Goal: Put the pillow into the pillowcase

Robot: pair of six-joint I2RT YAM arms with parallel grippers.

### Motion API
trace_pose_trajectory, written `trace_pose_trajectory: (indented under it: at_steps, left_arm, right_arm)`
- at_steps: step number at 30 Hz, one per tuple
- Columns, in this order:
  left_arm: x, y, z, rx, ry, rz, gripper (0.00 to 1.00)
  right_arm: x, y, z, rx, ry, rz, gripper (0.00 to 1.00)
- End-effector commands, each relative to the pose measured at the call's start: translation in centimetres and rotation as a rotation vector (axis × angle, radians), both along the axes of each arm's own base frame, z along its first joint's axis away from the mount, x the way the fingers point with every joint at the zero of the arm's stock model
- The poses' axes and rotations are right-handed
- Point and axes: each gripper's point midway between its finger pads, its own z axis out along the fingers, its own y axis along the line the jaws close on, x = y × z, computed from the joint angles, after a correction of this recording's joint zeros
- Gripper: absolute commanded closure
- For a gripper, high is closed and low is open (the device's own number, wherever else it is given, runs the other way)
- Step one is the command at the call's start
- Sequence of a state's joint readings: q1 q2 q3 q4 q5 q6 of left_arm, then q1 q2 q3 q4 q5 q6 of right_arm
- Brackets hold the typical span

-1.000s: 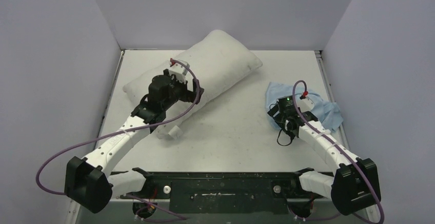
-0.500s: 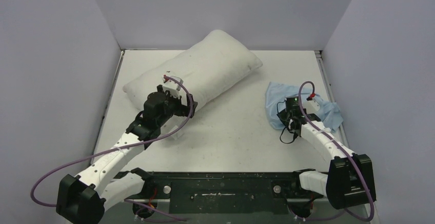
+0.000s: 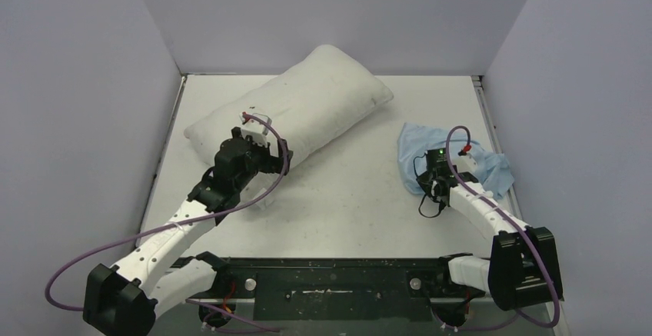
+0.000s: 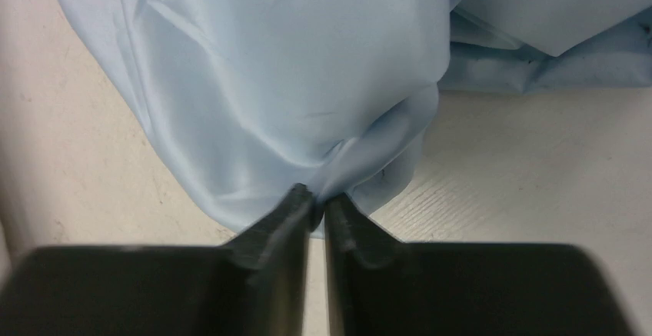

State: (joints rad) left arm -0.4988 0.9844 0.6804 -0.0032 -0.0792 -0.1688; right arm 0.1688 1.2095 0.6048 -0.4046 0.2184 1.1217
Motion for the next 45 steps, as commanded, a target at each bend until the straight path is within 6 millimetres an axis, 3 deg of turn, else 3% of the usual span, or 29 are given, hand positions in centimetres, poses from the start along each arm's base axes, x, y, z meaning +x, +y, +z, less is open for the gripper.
trace_pose_trajectory:
  at_steps: [1,2,6,12,14,18,25,32,37,40,45]
  left_arm:
    - [0.5,0.3,3.8,-0.036,-0.09,0.03,0.03]
    - [0.4,0.3,3.8,-0.037,-0.09,0.029,0.03]
    - [0.4,0.4,3.9,-0.037,-0.096,0.039,0.03]
    - [-0.6,-2.0,3.6,-0.059,-0.096,-0.113,0.06]
    - [-1.1,-3.1,3.6,-0.084,-0.08,-0.167,0.08]
    - [-1.8,-4.7,3.7,-0.114,-0.062,-0.255,0.11]
    - [-3.7,-8.2,5.3,-0.251,-0.071,-0.445,0.12]
    - [-4.4,-10.1,5.9,-0.363,-0.046,-0.521,0.12]
    - [-5.6,-11.8,5.4,-0.381,-0.014,-0.61,0.12]
    - [-6.2,-12.8,4.2,-0.349,0.008,-0.65,0.12]
    - [-6.4,-13.8,0.4,-0.213,0.062,-0.667,0.12]
  right_arm:
    - [0.9,-0.2,1.3,-0.007,-0.051,0.003,0.94]
    - [0.9,-0.2,1.6,-0.01,-0.056,0.015,1.0]
    - [2.0,0.9,4.3,-0.031,-0.112,0.147,1.0]
    - [3.6,7.3,13.0,-0.035,-0.3,0.587,1.0]
    - [2.9,9.8,15.5,-0.015,-0.366,0.698,1.0]
    - [1.6,13.0,19.3,0.106,-0.465,0.807,1.0]
    - [0.1,15.7,25.8,0.308,-0.663,0.838,1.0]
    - [-0.7,16.8,29.5,0.434,-0.768,0.828,1.0]
    - [-0.7,17.3,30.7,0.484,-0.801,0.828,1.0]
    - [-0.7,17.6,31.3,0.514,-0.819,0.834,1.0]
    - [-0.7,17.7,32.3,0.514,-0.839,0.839,1.0]
